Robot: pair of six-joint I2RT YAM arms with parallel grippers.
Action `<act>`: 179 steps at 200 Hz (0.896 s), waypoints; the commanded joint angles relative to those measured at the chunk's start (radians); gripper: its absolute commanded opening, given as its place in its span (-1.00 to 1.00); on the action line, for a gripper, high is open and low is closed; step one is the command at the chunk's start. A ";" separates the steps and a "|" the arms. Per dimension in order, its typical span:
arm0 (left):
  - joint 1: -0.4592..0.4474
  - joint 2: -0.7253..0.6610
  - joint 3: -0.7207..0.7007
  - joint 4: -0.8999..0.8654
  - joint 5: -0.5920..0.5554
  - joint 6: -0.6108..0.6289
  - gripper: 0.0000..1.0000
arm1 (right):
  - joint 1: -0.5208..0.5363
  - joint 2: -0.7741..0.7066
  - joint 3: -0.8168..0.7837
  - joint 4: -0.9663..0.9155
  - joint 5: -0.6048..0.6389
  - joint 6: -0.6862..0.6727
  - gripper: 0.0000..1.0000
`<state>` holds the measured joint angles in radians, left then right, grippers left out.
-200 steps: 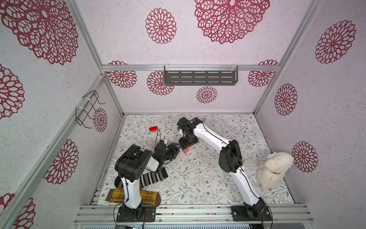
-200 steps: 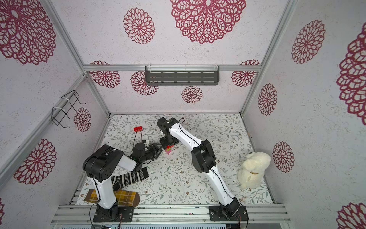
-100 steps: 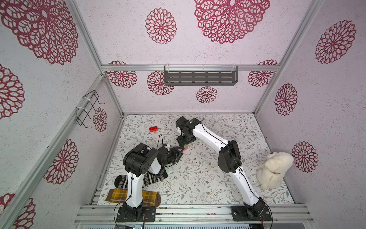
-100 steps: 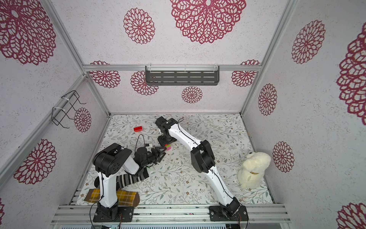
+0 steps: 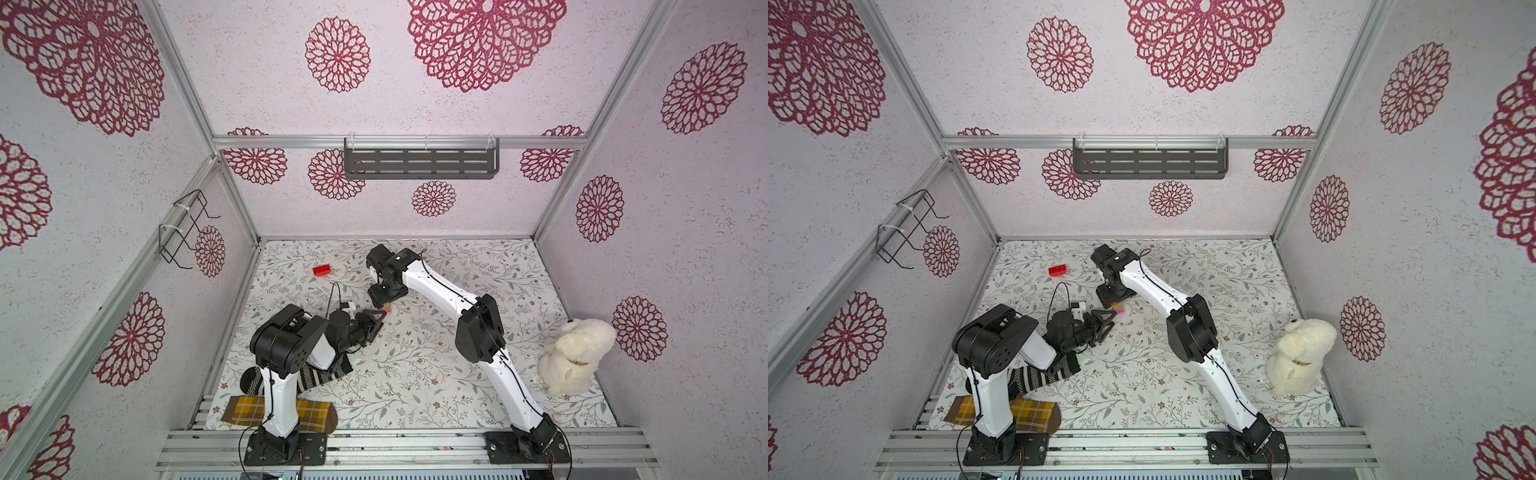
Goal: Assemble an ice cream with lego
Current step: Assemble the lego brick with the lego brick.
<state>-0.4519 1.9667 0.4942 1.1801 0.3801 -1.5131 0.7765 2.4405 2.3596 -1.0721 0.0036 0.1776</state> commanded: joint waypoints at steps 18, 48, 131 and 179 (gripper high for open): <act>0.003 -0.042 -0.006 -0.025 -0.009 0.035 0.09 | -0.008 0.057 0.000 -0.028 -0.011 0.014 0.21; 0.007 -0.044 -0.002 -0.028 -0.009 0.036 0.10 | -0.017 0.061 0.011 -0.028 -0.016 0.016 0.28; 0.046 -0.125 0.012 -0.157 0.000 0.096 0.11 | -0.042 0.050 0.010 -0.008 -0.025 0.025 0.57; 0.056 -0.176 0.048 -0.275 0.005 0.149 0.14 | -0.048 0.020 0.010 0.037 -0.071 0.038 0.71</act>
<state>-0.4046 1.8309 0.5072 0.9501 0.3870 -1.4132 0.7231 2.4973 2.3688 -1.0336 -0.0158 0.2035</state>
